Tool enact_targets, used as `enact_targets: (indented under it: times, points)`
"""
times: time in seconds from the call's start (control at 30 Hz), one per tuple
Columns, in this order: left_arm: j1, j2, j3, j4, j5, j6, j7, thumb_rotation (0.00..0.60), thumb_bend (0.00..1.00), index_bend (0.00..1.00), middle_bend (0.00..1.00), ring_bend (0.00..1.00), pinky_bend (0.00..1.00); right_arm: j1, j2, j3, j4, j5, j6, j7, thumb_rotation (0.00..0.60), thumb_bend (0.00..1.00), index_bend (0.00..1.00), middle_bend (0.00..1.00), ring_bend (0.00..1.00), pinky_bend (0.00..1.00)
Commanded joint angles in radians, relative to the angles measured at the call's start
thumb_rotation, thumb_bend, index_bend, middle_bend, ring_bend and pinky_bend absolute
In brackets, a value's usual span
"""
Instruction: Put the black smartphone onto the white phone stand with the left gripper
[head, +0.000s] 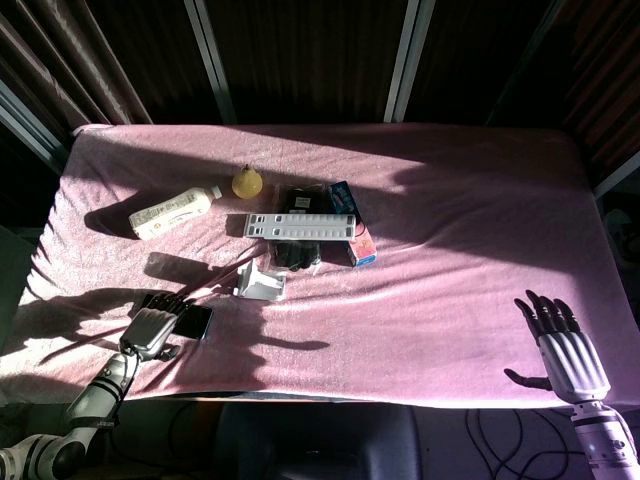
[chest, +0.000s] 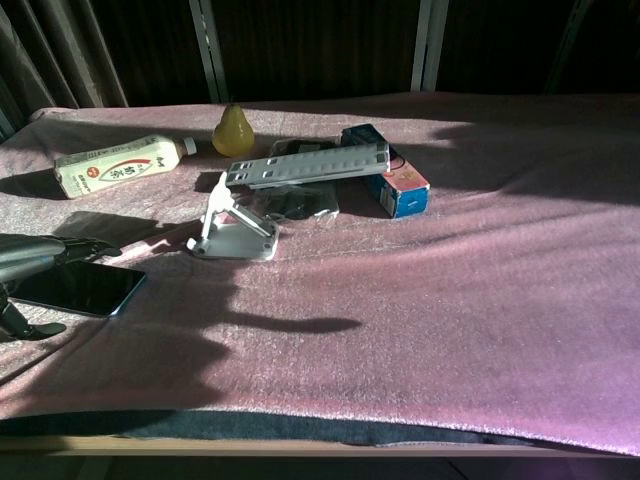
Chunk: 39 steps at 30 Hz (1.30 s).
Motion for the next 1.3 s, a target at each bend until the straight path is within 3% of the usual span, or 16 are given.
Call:
enact_targets:
  times: [0.03,0.5,0.77,1.07,1.3]
  points:
    - [-0.002,-0.001,0.002,0.000,-0.002,0.002,0.005,0.600,0.33,0.01,0.04,0.00,0.00,0.001,0.000,-0.002,0.000,-0.001,-0.002,-0.002,0.600,0.17,0.00,0.00,0.00,0.00]
    - [-0.028,0.006,0.009,0.000,-0.046,-0.005,0.064,0.600,0.33,0.08,0.10,0.00,0.00,-0.002,0.002,-0.010,-0.001,-0.013,0.000,-0.001,0.600,0.17,0.00,0.00,0.00,0.00]
    - [-0.066,-0.018,0.017,0.041,-0.105,-0.055,0.105,0.600,0.32,0.21,0.18,0.00,0.00,-0.008,0.013,-0.010,-0.001,-0.013,0.009,0.017,0.600,0.17,0.00,0.00,0.00,0.00]
    - [-0.081,-0.035,0.029,0.075,-0.123,-0.075,0.100,0.600,0.32,0.25,0.23,0.01,0.00,-0.008,0.013,-0.010,0.000,-0.011,0.007,0.014,0.600,0.17,0.00,0.00,0.00,0.00]
    - [-0.095,-0.027,0.040,0.067,-0.142,-0.084,0.115,0.600,0.32,0.28,0.42,0.11,0.00,-0.006,0.011,-0.010,0.000,-0.008,0.001,0.009,0.600,0.17,0.00,0.00,0.00,0.00]
